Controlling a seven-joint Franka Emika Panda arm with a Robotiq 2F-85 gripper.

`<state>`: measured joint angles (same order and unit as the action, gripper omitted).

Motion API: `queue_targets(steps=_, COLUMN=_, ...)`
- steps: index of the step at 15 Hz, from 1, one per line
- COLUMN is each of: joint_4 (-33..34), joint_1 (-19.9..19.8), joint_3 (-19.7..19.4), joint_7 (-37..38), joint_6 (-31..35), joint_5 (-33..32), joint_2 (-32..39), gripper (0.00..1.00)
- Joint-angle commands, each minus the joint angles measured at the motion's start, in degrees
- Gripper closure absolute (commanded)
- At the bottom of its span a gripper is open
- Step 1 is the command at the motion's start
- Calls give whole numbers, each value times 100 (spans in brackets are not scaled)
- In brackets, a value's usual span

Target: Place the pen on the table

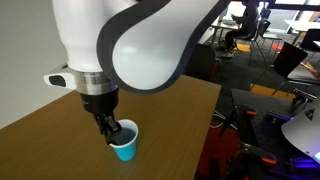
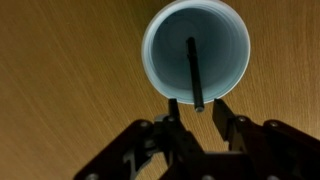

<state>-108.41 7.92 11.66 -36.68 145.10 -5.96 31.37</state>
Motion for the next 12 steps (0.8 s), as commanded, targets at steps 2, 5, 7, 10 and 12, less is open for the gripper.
queue_targets(steps=2, joint_4=72, joint_1=-14, joint_3=-9, joint_7=231, joint_6=-204, joint_5=-128, joint_2=-30, gripper=63)
queue_targets(steps=5, joint_4=69, joint_1=-13, joint_3=-17, joint_7=236, joint_6=-210, joint_5=-130, joint_2=-27, gripper=89)
queue_targets(steps=7, joint_4=70, joint_1=-9, joint_3=-22, joint_7=239, joint_6=-220, joint_5=-134, joint_2=-26, gripper=100)
queue_targets(steps=10, joint_4=75, joint_1=-6, joint_3=-21, joint_7=238, joint_6=-230, joint_5=-137, joint_2=-27, gripper=97)
queue_targets(steps=12, joint_4=39, joint_1=13, joint_3=-10, joint_7=297, joint_6=-321, joint_5=-110, joint_2=-93, gripper=97)
